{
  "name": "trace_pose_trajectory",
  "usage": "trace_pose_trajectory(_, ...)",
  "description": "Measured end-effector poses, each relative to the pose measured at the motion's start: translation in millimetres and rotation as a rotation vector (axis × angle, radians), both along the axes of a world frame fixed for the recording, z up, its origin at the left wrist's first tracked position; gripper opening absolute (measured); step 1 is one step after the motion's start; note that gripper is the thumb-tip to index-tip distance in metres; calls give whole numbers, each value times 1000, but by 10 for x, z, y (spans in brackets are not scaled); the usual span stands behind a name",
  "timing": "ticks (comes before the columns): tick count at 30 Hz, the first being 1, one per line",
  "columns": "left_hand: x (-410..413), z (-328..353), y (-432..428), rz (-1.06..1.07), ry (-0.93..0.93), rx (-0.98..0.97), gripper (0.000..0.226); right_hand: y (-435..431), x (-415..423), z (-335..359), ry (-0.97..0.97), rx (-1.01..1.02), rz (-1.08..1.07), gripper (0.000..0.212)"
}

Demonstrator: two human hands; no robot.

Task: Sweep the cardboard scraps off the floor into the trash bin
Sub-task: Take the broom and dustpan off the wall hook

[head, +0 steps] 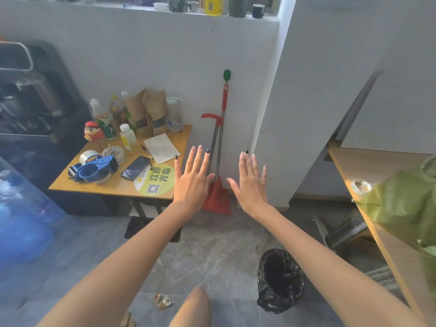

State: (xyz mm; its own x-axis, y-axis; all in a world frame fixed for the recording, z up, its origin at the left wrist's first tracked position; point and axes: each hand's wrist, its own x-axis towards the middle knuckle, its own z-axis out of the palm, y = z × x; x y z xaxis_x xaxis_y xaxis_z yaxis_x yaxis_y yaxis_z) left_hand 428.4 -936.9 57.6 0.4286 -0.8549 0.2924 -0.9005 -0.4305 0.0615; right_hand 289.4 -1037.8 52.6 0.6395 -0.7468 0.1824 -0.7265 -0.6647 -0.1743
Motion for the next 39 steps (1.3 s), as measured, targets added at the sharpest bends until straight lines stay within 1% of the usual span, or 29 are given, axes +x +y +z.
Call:
trace_pose_trajectory(9,538,48,-933,-16,-15,-45,61,-764,534,154,-43,-76,4,77)
trace_pose_trajectory(13,877,47,-1321,-27,-11,-68,61,-1163,903,191,-4,-109,-13,76)
trace_pose_trajectory(21,1680,27,-1944,-8,-7,-54,64,-1820,1646,184,10,-155,-47,78)
trace_pose_trajectory(29,2113,56,-2554,-40,-35,-44,67,-2355,2129,148,21,-222,-77,75)
trace_pose_trajectory(33,2273,-5,-2889,-47,-4,-26,70,-2712,2314,92,15,-233,-76,75)
trace_pose_trajectory(36,2429,-82,-3194,-42,0,13,71,-3049,2476,18,38,-187,-47,73)
trace_pose_trajectory(38,2545,-139,-3419,-49,35,28,72,-3271,2594,-43,12,-160,-58,74)
trace_pose_trajectory(39,2603,-161,-3535,-56,65,27,72,-3375,2646,-78,-14,-167,-64,71)
